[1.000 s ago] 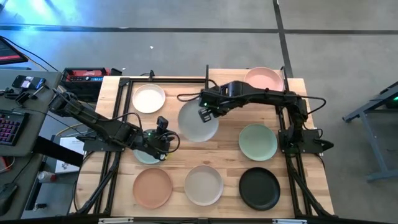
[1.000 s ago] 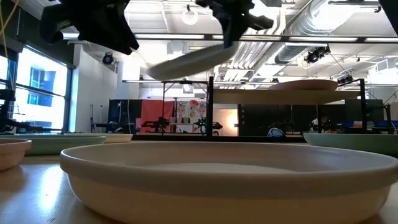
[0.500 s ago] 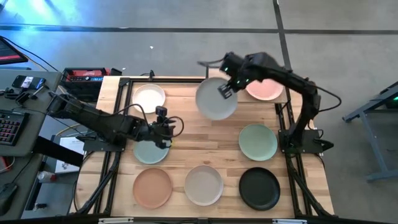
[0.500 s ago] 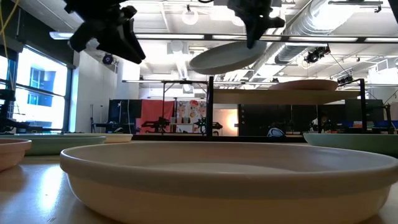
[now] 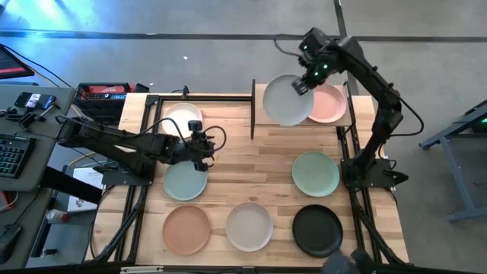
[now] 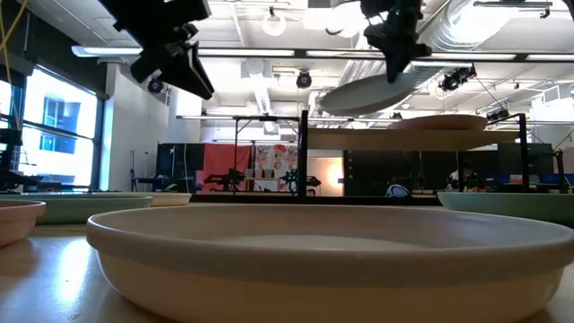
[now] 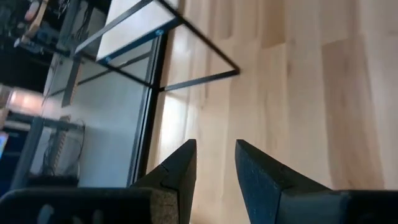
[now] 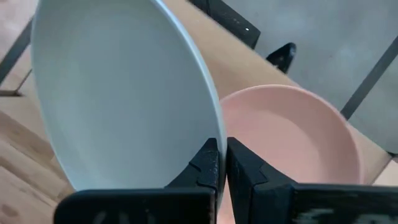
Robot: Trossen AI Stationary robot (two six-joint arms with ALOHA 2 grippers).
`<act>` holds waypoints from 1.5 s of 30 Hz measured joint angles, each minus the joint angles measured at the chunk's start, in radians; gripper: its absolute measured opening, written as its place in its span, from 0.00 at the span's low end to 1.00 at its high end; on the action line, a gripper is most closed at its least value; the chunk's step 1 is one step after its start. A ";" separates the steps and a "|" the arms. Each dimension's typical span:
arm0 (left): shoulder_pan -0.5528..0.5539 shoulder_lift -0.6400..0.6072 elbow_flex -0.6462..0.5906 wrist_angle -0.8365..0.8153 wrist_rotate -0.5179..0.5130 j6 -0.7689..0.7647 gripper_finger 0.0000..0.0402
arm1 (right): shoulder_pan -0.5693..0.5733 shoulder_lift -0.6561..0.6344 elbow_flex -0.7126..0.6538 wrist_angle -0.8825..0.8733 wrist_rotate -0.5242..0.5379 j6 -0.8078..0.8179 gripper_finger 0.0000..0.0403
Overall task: Place and stack plates onto a shelf
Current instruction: Stack the light blue plate on top of the light orange plate on the shelf
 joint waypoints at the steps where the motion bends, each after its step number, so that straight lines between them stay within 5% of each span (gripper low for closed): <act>1: 0.010 0.000 0.000 0.000 0.000 -0.007 0.25 | -0.024 0.000 0.000 0.002 -0.011 -0.011 0.00; 11: 0.097 0.000 0.000 0.000 0.000 -0.009 0.25 | -0.185 0.000 0.000 -0.013 -0.077 -0.057 0.00; 29: 0.193 0.000 -0.001 -0.002 0.001 -0.029 0.25 | -0.224 -0.218 -0.017 -0.006 -0.032 0.089 0.00; 34: 0.195 0.000 -0.001 -0.002 0.001 0.018 0.25 | -0.184 -0.392 -0.250 0.056 0.052 0.243 0.00; 39: 0.195 0.000 -0.001 -0.002 0.001 0.019 0.25 | -0.175 -0.598 -0.526 0.344 0.039 0.410 0.00; 45: 0.199 0.000 -0.001 -0.001 0.001 0.019 0.25 | -0.175 -0.732 -0.769 0.406 0.116 0.582 0.00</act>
